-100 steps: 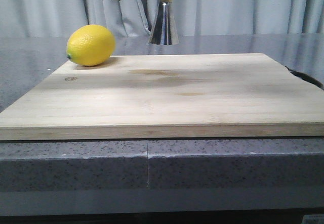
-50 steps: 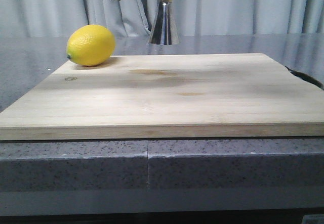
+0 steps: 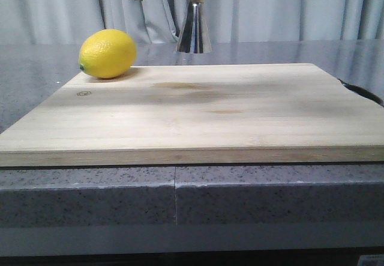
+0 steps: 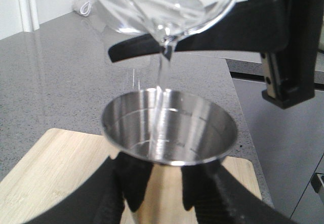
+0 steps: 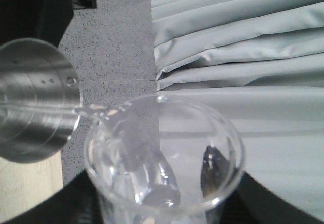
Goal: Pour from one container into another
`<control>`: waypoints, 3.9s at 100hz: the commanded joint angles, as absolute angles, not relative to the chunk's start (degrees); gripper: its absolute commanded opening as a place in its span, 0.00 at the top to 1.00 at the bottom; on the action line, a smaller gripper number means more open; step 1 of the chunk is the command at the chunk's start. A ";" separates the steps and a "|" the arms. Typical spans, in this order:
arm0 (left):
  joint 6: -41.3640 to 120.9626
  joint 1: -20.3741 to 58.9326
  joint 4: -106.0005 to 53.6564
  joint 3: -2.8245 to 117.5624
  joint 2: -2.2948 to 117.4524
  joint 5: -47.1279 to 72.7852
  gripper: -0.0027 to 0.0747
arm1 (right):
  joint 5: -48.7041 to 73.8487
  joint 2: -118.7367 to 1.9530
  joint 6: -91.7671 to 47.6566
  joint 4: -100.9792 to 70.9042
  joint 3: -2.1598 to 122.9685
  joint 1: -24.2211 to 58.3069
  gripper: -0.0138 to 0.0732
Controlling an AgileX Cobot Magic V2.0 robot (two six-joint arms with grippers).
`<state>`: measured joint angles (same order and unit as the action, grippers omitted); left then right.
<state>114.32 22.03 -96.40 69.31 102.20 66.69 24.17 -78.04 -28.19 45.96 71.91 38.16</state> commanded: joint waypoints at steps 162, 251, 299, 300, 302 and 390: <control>113.88 22.70 -100.66 71.20 99.33 72.74 0.73 | 20.64 -77.56 -31.67 54.08 73.91 38.88 0.48; 113.88 22.70 -100.66 71.20 99.33 72.74 0.73 | 20.39 -77.66 -37.62 54.53 73.91 38.88 0.48; 113.88 22.70 -100.66 71.20 99.33 72.74 0.73 | 20.39 -77.66 -37.62 54.53 73.91 38.88 0.48; 113.88 22.70 -100.66 71.20 99.33 72.74 0.73 | 20.39 -77.66 -37.62 54.53 73.91 38.88 0.48; 113.88 22.70 -100.66 71.20 99.33 72.74 0.73 | 20.39 -77.66 -37.62 54.53 73.91 38.88 0.48; 113.88 22.70 -100.66 71.20 99.33 72.74 0.73 | 24.97 -77.33 -27.18 50.31 74.11 38.75 0.48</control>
<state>114.32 22.03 -96.40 69.31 102.20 66.69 24.61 -79.35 -32.84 49.22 71.91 38.70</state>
